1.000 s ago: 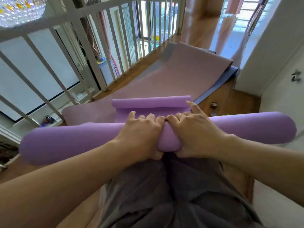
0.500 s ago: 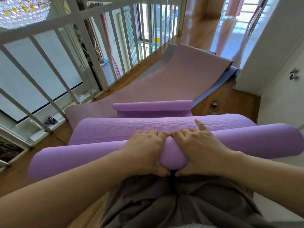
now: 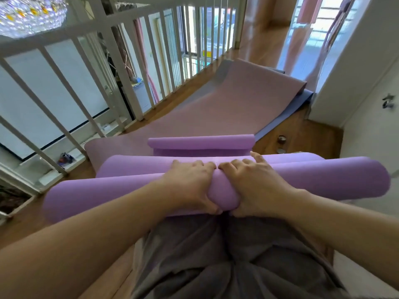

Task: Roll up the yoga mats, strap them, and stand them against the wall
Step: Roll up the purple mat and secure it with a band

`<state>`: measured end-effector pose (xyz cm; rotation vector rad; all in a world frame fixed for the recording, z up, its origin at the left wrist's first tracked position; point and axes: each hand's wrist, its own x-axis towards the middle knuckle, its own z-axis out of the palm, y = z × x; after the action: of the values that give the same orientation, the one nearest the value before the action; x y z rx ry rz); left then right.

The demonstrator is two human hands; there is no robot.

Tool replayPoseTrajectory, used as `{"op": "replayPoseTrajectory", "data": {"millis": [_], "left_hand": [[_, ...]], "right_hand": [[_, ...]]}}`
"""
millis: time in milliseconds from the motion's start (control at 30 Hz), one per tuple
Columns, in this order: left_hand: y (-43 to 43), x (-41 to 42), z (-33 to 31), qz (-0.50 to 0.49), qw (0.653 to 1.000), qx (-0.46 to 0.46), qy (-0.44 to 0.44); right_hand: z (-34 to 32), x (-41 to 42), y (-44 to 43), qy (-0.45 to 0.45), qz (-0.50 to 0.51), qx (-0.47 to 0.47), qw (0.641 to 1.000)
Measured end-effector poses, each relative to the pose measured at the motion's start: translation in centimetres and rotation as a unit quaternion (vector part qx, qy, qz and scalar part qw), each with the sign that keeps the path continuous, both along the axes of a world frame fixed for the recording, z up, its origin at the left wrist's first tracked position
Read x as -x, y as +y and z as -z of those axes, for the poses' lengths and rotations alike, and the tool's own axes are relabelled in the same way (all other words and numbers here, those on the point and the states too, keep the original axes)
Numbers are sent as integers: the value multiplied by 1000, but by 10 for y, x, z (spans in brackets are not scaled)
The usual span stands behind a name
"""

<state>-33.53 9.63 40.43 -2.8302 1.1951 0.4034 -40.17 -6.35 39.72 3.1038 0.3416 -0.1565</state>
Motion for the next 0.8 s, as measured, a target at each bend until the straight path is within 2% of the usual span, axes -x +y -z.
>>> {"op": "replayPoseTrajectory", "data": {"millis": [100, 167, 267, 300, 333, 467, 533, 600, 667, 733, 800], "left_hand": [[-4, 17, 8, -16, 995, -38, -92], [-3, 17, 10, -11, 994, -21, -111], [-2, -3, 3, 4, 998, 18, -53], [-3, -7, 0, 5, 999, 19, -37], [-5, -8, -1, 2, 999, 10, -37], [-12, 12, 10, -29, 986, -79, -147], [-11, 14, 15, -16, 980, -76, -184], [-9, 2, 14, -9, 984, -47, -174], [-9, -11, 9, -11, 991, -25, -131], [-13, -21, 4, -1, 995, -21, -95], [-15, -28, -1, 1, 998, -32, -62]], "right_hand": [[-13, -16, -10, 47, -17, -60, 997], [-9, -17, -10, 51, -12, -61, 997], [13, -7, -4, -68, -3, 45, 997], [18, -4, -4, -110, -7, 60, 992], [18, -4, -4, -114, -10, 60, 992], [0, -30, -15, 5, -15, -8, 1000], [-7, -39, -18, 35, -22, -30, 999], [0, -37, -18, 14, -4, -18, 1000], [17, -27, -14, -77, 8, 42, 996], [29, -22, -15, -149, 5, 55, 987], [21, -30, -17, -113, 2, 52, 992]]}}
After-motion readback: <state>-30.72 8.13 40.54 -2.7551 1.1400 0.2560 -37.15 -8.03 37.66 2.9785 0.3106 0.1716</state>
